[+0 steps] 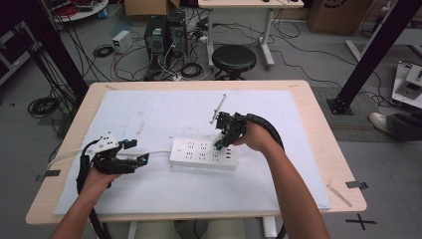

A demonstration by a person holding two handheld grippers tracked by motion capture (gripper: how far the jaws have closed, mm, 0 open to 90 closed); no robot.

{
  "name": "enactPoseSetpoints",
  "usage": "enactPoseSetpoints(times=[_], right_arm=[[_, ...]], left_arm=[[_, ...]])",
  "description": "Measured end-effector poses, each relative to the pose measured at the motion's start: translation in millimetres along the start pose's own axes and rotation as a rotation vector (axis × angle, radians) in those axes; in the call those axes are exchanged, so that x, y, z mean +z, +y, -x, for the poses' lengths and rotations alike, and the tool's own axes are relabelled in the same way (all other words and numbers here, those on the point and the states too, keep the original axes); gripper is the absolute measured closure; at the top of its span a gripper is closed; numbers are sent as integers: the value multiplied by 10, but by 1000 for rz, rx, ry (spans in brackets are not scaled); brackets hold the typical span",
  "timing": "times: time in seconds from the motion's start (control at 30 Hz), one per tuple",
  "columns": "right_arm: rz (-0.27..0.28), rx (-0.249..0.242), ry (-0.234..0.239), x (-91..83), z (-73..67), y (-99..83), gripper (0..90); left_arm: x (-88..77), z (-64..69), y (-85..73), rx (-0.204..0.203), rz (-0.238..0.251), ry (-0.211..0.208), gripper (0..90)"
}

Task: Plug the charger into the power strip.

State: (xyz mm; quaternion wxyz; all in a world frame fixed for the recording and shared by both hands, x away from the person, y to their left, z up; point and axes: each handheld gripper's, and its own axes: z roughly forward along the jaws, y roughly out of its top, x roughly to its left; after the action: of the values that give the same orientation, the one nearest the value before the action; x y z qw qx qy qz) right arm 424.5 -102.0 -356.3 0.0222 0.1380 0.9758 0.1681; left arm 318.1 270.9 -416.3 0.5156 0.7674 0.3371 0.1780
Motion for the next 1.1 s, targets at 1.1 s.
enactPoseSetpoints(times=[1.1], right_arm=[[-194,-109,-70,131,-154,353,635]], left_arm=[[31,6,-19,-13,4,-9,242]])
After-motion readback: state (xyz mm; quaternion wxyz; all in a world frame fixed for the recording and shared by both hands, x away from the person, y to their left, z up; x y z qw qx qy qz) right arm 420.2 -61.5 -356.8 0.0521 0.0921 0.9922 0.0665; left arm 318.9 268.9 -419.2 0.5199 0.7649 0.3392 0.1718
